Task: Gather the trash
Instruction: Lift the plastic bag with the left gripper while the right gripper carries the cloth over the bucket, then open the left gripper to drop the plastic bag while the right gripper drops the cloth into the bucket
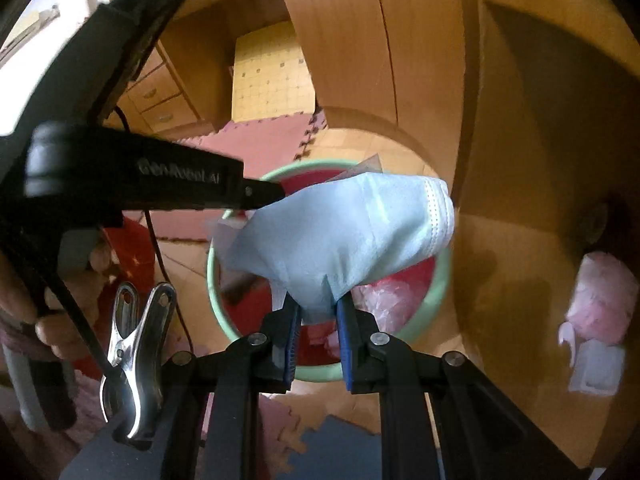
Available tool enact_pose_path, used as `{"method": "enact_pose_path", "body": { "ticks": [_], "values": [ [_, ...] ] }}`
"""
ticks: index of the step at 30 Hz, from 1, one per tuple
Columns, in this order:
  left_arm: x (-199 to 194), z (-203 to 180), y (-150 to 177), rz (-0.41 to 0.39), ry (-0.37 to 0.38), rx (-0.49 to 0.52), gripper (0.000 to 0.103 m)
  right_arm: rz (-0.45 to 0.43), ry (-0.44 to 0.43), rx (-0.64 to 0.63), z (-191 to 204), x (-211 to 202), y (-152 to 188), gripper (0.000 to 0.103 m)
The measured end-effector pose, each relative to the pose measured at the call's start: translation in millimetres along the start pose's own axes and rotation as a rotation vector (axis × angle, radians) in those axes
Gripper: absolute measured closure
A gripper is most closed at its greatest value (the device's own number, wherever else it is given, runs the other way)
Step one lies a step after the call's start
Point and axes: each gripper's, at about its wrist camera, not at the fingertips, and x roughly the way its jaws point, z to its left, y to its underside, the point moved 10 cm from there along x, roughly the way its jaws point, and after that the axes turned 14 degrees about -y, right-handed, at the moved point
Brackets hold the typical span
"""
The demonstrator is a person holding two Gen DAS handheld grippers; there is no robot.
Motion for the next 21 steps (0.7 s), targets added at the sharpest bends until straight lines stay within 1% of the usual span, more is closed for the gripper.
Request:
{"method": "enact_pose_path", "body": {
  "ticks": [2,4,6,7,8,10,11,14,21],
  "values": [
    [2,-1,1,0.006,-0.013,0.010,0.077,0.003,-0.014,0.009,-2,2,1,0.085],
    [3,0,0,0.006,-0.025,0.010,0.071,-0.004,-0.027,0.024,-3,2,-2,0.085],
    [3,3,0,0.008,-0.035,0.004,0.069,-0.019,-0.053,0.055,-5,3,-5,0.084],
    [3,4,-1,0.009,-0.039,0.000,0.067,-0.022,-0.062,0.063,-6,3,-6,0.082],
    [2,6,-1,0.010,-0.045,-0.006,0.067,-0.027,-0.074,0.073,-5,4,-7,0.080],
    [2,9,-1,0.011,-0.047,-0.012,0.067,-0.030,-0.072,0.072,-3,4,-6,0.071],
    [1,10,0,0.012,-0.045,-0.015,0.067,-0.029,-0.063,0.065,-2,4,-6,0.070],
    [-2,14,-1,0.009,-0.038,-0.021,0.066,-0.021,-0.040,0.039,1,5,-3,0.069],
    [-6,18,-1,0.011,-0.037,-0.028,0.065,-0.042,-0.044,0.039,5,-3,0,0.067]
  ]
}}
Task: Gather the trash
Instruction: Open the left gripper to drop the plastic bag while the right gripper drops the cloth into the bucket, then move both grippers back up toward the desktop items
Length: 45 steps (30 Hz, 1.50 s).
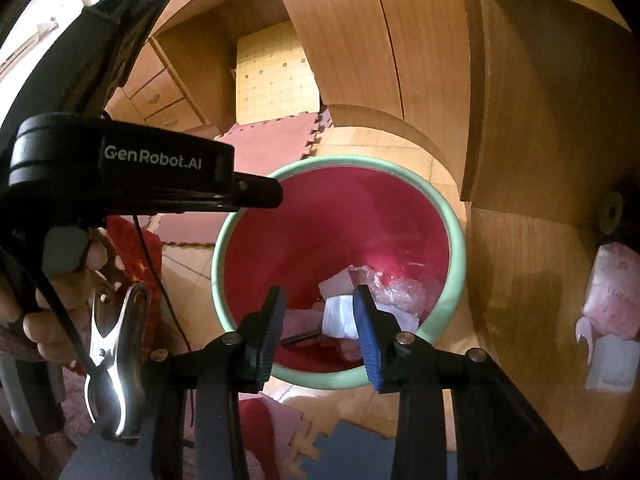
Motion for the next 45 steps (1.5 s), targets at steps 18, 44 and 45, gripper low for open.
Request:
{"method": "enact_pose_path", "body": {
  "ticks": [18,44,45],
  "values": [
    [-43,-20,9,-0.097,-0.017,0.049,0.060,-0.054,-0.031,-0.167,47,-36,2,0.066],
    [-153,-121,23,-0.223,0.094,0.120,0.056,-0.321,0.042,-0.131,27,-189,-1,0.065],
    [-157,-127,25,-0.225,0.097,0.125,0.056,-0.326,0.039,-0.122,25,-193,0,0.065]
  ]
}}
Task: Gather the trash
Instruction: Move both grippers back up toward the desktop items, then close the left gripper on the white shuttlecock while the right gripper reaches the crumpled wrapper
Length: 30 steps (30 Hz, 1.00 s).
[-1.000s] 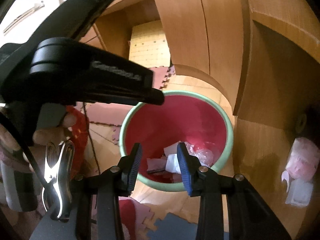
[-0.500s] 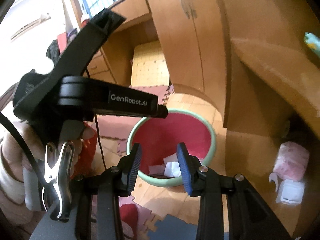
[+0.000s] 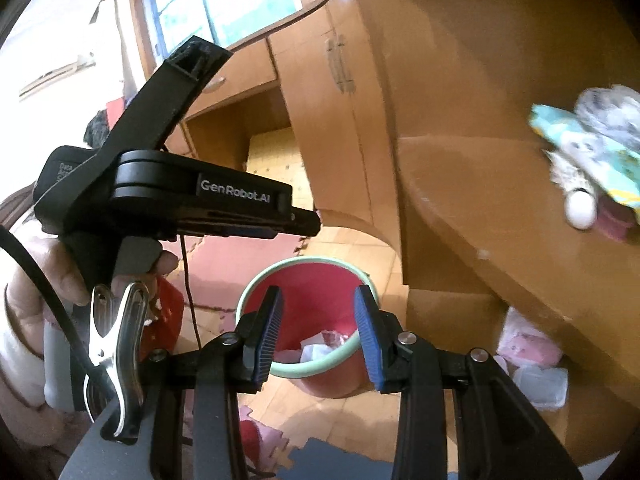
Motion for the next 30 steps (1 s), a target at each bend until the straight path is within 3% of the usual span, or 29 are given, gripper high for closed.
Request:
{"method": "enact_pose_path", "body": {
  "ticks": [8,16,26,30],
  "values": [
    [-27,-59,-3,-0.033,0.031,0.052,0.056,-0.078,0.013,-0.002,-9,-41,-7,0.065],
    [-40,-116,-1,-0.049,0.070,0.128,0.056,-0.200,0.109,-0.057,-19,-94,-19,0.065],
    [-47,-181,7,-0.092,0.121,0.238,0.056,-0.389,0.236,0.077,-76,-168,-29,0.065],
    [-41,-203,11,-0.093,0.134,0.274,0.056,-0.426,0.297,0.133,-99,-188,-30,0.060]
  ]
}}
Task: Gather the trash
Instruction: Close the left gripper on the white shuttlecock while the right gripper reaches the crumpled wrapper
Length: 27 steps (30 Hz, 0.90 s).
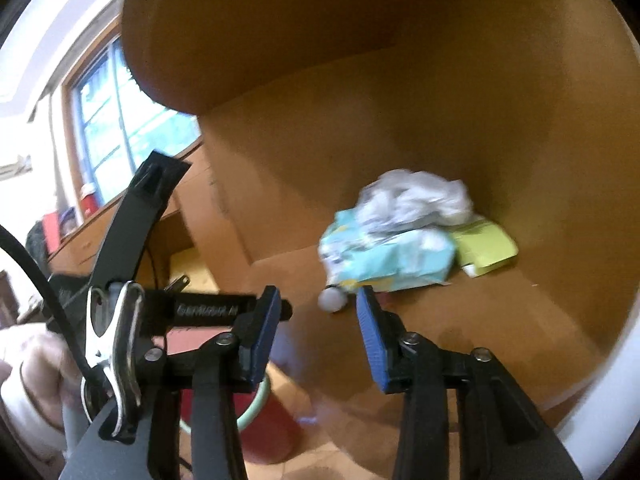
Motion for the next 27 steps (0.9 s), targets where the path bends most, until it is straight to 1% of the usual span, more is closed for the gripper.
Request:
{"method": "enact_pose_path", "body": {
  "ticks": [3,5,10,12,15,18,22,24,25,27],
  "values": [
    [13,-12,-4,0.005,0.006,-0.001,0.056,0.001,0.024,0.055,-13,-2,0,0.060],
    [24,-19,-7,0.009,0.007,0.007,0.056,-0.001,0.039,0.076,-25,-12,-1,0.060],
    [42,-27,-17,-0.011,-0.045,0.061,0.056,-0.006,0.050,0.096,-32,-14,-2,0.060],
    [50,-21,-21,-0.012,-0.075,0.066,0.056,-0.005,0.049,0.099,-33,-14,-3,0.060],
    [62,-19,-25,-0.014,-0.099,0.082,0.056,-0.007,0.065,0.098,-37,-12,-4,0.060],
    [68,-21,-32,-0.045,-0.114,0.110,0.056,-0.008,0.071,0.108,-42,-12,-4,0.060],
    [74,-26,-40,-0.077,-0.107,0.118,0.056,-0.004,0.074,0.130,-48,-9,-2,0.060],
    [75,-26,-41,-0.097,-0.097,0.113,0.065,0.003,0.070,0.144,-50,-6,-1,0.060],
    [72,-28,-38,-0.102,-0.093,0.111,0.074,0.006,0.070,0.147,-51,-4,0,0.060],
    [71,-24,-36,-0.110,-0.076,0.105,0.074,0.015,0.072,0.148,-51,-1,2,0.060]
  ]
}}
